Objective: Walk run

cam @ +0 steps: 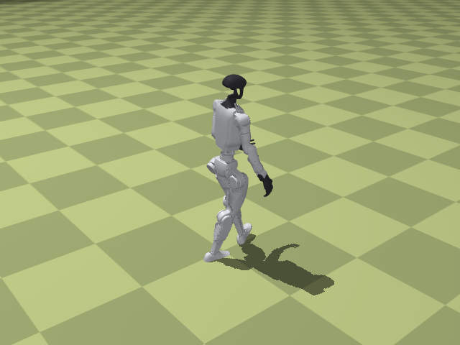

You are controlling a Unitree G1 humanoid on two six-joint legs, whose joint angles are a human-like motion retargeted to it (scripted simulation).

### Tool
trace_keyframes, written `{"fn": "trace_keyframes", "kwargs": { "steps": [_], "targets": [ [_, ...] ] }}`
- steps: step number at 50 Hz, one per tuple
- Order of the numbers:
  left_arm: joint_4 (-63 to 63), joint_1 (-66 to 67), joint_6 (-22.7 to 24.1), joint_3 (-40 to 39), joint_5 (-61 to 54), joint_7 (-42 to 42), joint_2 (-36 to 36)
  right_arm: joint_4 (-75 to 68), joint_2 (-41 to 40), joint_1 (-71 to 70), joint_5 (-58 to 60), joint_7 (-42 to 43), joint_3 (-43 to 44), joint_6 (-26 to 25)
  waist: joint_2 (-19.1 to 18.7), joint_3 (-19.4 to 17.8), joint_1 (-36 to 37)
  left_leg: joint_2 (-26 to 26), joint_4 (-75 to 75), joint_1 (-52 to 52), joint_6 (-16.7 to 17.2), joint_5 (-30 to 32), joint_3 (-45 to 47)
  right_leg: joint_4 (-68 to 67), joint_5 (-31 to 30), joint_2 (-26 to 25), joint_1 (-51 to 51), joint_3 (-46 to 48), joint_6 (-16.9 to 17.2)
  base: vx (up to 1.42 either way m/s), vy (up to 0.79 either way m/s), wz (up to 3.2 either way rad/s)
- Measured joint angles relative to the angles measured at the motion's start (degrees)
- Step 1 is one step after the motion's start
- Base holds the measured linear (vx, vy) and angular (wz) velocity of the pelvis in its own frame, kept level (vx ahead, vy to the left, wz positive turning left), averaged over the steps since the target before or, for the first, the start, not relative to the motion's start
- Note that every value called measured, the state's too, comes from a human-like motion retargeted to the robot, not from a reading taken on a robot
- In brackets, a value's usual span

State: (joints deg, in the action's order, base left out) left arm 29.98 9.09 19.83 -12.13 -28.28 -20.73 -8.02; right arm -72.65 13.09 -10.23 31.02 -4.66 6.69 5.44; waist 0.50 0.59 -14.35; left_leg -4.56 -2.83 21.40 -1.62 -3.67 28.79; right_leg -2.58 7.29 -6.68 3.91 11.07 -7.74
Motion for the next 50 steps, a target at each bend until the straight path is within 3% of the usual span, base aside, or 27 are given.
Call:
{"fn": "trace_keyframes", "kwargs": {
  "steps": [2,5,8,12,15,16,19,23,26,33,37,40,43,45,47,50],
  "targets": [
    [0.06,0.05,-0.22,-0.58,0.55,-0.64,0.13,-3.04,-0.57,0.58,-0.5,-1.5,1.13,-0.05,-0.34,-0.08,0.92,-0.02,0.66,-0.79,-0.51,0.15,2.73,-0.81,0.58,-1.08,0.79,0.7,-0.26,0.57,-0.14,-0.24],
    [-0.11,0.63,-0.28,-2.02,1.44,-1.3,-0.05,-8.41,-1.25,2.21,-0.46,-3.66,2.29,-0.65,1.08,0.69,3.28,-0.53,-0.98,-1.52,-7.03,3.13,1.62,-2.38,-0.04,-0.14,1.89,1.0,1.04,0.77,-0.17,-0.59],
    [0.1,1.81,-0.48,-3.72,0.79,-1.57,-0.16,-13.74,-2.43,5.45,1.59,-3.08,3.23,-2.43,2.64,2.36,3.73,-1.83,0.27,-3.31,-10.87,7.67,1.8,-5.13,-4.47,1.48,2.82,2.78,3.53,0.81,-0.17,-0.33],
    [1.26,1.84,-1.09,-5.91,-2.7,-1.27,0.16,-21.19,-3.59,10.12,3.82,-0.18,1.83,-4.51,3.49,3.86,3.34,-1.07,0.16,-6.37,-10.74,4.19,0.94,-14.58,-21.12,3.99,1.54,4.52,12.18,0.73,-0.13,-0.2],
    [0.74,0.97,-0.55,-5.1,-4.09,-0.54,0.92,-24.57,-3.53,13.77,5.38,-0.38,0.09,-3.45,1.05,3.09,1.64,0.29,-1.22,-8.88,-10.97,1.17,-3.47,-26.58,-29.98,0.13,-3.22,-0.35,19.58,0.7,-0.08,0.58],
    [0.56,0.2,-0.32,-4.87,-3.79,-0.5,1.19,-24.68,-3.25,14.81,6.66,-1.5,-0.34,-3.33,0.27,2.96,1.86,1.19,-1.59,-9.47,-10.66,0.54,-3.27,-31.1,-31.09,-1.28,-5.7,-2.7,19.89,0.52,-0.03,0.43],
    [0.33,-2.14,-0.4,-4.03,-2.59,-0.33,1.76,-24.6,-2.79,17.55,11.3,-3.32,-0.75,-4.08,-2.14,2.5,2.5,2.51,-1.99,-11.45,-10.36,-1.25,-4.21,-39.99,-25.02,-3.53,-11.83,-7.7,16.91,0.59,0.02,0.26],
    [-0.39,-3.51,-0.08,-1.54,-1.92,-0.42,2.69,-24.33,-2.43,19.88,14.42,-2.39,-0.02,-4.23,-5.02,1.97,-0.78,1.78,-1.85,-14.09,-10.47,-2.51,-9.77,-40.37,-13.21,2.32,-17.78,-5.78,10.77,0.49,0.07,1.15],
    [-1.07,-3.51,-0.27,0.03,-1.39,-2.08,3.78,-23.76,-2.42,20.68,13.81,-3.0,0.82,-3.93,-5.79,2.15,-3.42,-0.16,-1.69,-15.79,-10.87,-3.37,-14.12,-33.01,-8.95,6.11,-20.88,-6.49,9.72,0.56,0.01,1.35],
    [-0.89,-2.95,-1.42,1.54,-0.03,-5.01,5.28,-21.11,-3.05,18.74,8.77,-3.29,1.68,-3.77,-3.11,1.72,-4.77,-6.35,-0.79,-21.9,-11.19,-5.95,-21.07,-11.63,-8.44,9.33,-25.66,-18.99,12.87,0.52,-0.06,0.94],
    [-0.08,-1.43,-1.01,1.46,-0.21,-4.62,4.15,-18.67,-2.56,16.74,7.59,-2.35,1.85,-2.97,-2.05,-0.37,-6.15,-6.64,-1.7,-27.03,-10.06,-8.2,-26.57,-1.79,-8.44,8.32,-24.14,-22.46,22.74,0.55,-0.26,1.07],
    [1.17,-0.14,-1.02,0.94,-1.34,-4.45,3.17,-18.44,-1.33,14.63,6.52,-1.38,1.74,-2.92,-2.01,-2.12,-6.36,-5.67,-3.72,-30.29,-9.39,-10.34,-29.6,-0.05,-9.27,4.9,-20.55,-25.76,22.74,0.66,-0.24,0.93],
    [2.21,1.35,-1.23,0.47,-1.48,-4.87,2.0,-19.07,0.29,12.86,5.6,-1.07,3.07,-3.94,-1.32,-0.92,-7.58,-10.38,-4.82,-30.61,-11.4,-9.47,-33.1,-1.46,-16.2,10.81,-19.99,-18.62,22.73,0.4,0.23,1.4],
    [2.59,2.88,-1.39,0.05,-0.46,-5.39,2.03,-19.3,0.74,12.74,4.71,-0.87,4.17,-4.3,-1.7,0.41,-8.99,-10.78,-6.59,-30.51,-11.14,-7.98,-35.61,-1.44,-15.73,10.86,-18.34,-21.37,19.58,0.7,-0.18,1.69],
    [3.96,3.37,-1.61,-0.64,1.44,-6.1,1.8,-19.98,1.24,12.34,2.99,-1.03,5.36,-4.57,-2.98,1.62,-6.89,-9.3,-10.85,-28.28,-8.49,-4.01,-34.87,-3.27,-12.7,9.22,-17.81,-24.73,17.63,0.5,-0.15,1.22],
    [5.0,3.73,-1.1,0.19,2.38,-4.15,0.49,-20.65,2.38,11.28,0.87,-2.15,5.75,-4.44,-2.76,1.92,-6.32,-9.27,-21.6,-23.89,-3.73,7.13,-35.38,-4.05,-10.51,11.21,-15.75,-19.72,14.73,0.56,-0.09,1.42]
  ]
}}
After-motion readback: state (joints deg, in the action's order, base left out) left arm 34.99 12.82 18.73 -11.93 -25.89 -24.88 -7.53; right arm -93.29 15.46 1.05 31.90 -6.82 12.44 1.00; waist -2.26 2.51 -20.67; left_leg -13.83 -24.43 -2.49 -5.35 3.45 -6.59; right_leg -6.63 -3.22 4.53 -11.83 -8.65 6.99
